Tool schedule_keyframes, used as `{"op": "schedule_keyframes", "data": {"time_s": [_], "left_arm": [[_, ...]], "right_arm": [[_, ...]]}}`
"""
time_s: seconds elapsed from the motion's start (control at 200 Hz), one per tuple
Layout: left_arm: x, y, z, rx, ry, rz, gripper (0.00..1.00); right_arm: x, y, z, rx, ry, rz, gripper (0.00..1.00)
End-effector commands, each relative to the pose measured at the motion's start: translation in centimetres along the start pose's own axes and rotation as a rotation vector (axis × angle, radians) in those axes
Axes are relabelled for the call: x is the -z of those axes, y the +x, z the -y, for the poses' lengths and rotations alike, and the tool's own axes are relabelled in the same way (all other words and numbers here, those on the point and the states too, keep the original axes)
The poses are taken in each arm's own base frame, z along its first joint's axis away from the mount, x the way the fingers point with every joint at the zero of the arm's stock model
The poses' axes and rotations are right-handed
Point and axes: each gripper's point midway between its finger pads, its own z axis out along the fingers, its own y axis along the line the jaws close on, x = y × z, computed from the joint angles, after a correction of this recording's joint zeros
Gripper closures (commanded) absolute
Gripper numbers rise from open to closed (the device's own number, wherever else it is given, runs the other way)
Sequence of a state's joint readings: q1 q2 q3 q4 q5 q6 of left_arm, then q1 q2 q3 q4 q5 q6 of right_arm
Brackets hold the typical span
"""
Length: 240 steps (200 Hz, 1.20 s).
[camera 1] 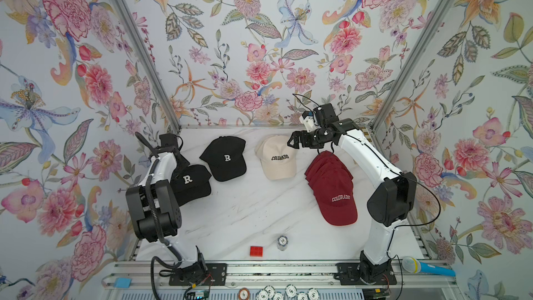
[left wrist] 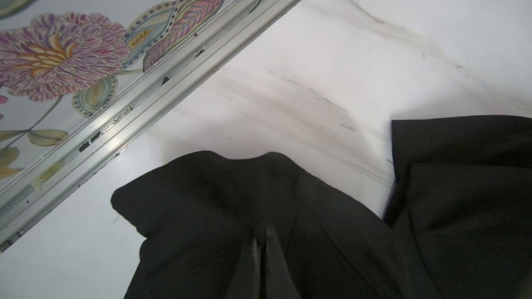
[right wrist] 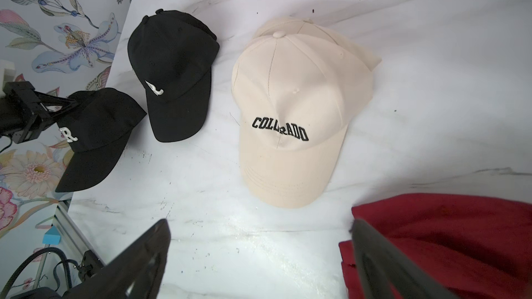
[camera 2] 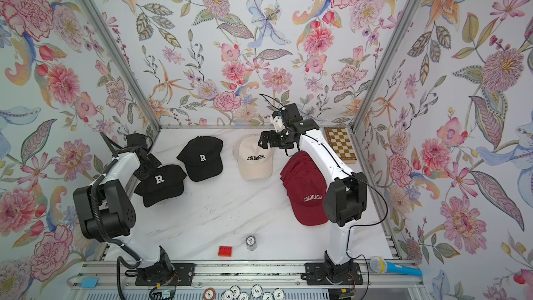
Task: Stack the baseball caps by color
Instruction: Pick up the baseball cap from the center of the board, then place the baseball cap on the baseball cap.
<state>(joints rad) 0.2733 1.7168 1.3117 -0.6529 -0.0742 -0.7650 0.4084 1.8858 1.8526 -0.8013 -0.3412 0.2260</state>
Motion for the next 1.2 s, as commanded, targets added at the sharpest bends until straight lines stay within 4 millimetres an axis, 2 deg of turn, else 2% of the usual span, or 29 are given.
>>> {"op": "schedule_keyframes", "data": {"time_s": [0.0, 0.28, 0.385, 0.666, 0.686, 0.776, 1.041, 1.196], "left_arm": [[2.2, -0.2, 0.7, -0.036, 0.025, 0.011, 1.00], [3.2, 0.7, 2.2, -0.045, 0.084, 0.026, 1.00], [4.1, 0.4, 2.8, -0.041, 0.112, 0.050, 1.00], [7.6, -1.7, 5.1, -0.052, 0.190, 0.134, 1.00], [9.2, -2.3, 5.3, -0.047, 0.217, 0.166, 1.00], [10.7, -2.6, 6.4, -0.054, 0.253, 0.186, 1.00], [14.2, -1.8, 8.8, -0.071, 0.325, 0.213, 1.00], [15.6, -0.5, 10.3, -0.077, 0.356, 0.221, 1.00]], "right_arm": [[1.5, -1.0, -1.1, 0.011, -0.032, 0.076, 0.01], [2.5, -0.6, -1.3, 0.018, -0.034, 0.091, 0.01], [3.0, -0.3, -1.4, 0.021, -0.032, 0.096, 0.01], [4.4, 0.3, -1.4, 0.027, -0.015, 0.116, 0.01], [4.5, 0.4, -1.4, 0.027, -0.014, 0.118, 0.01], [4.9, 0.5, -1.4, 0.030, -0.008, 0.125, 0.01], [6.7, 1.2, -1.1, 0.033, 0.007, 0.154, 0.01], [7.7, 1.9, -1.0, 0.034, 0.011, 0.168, 0.01]]}}
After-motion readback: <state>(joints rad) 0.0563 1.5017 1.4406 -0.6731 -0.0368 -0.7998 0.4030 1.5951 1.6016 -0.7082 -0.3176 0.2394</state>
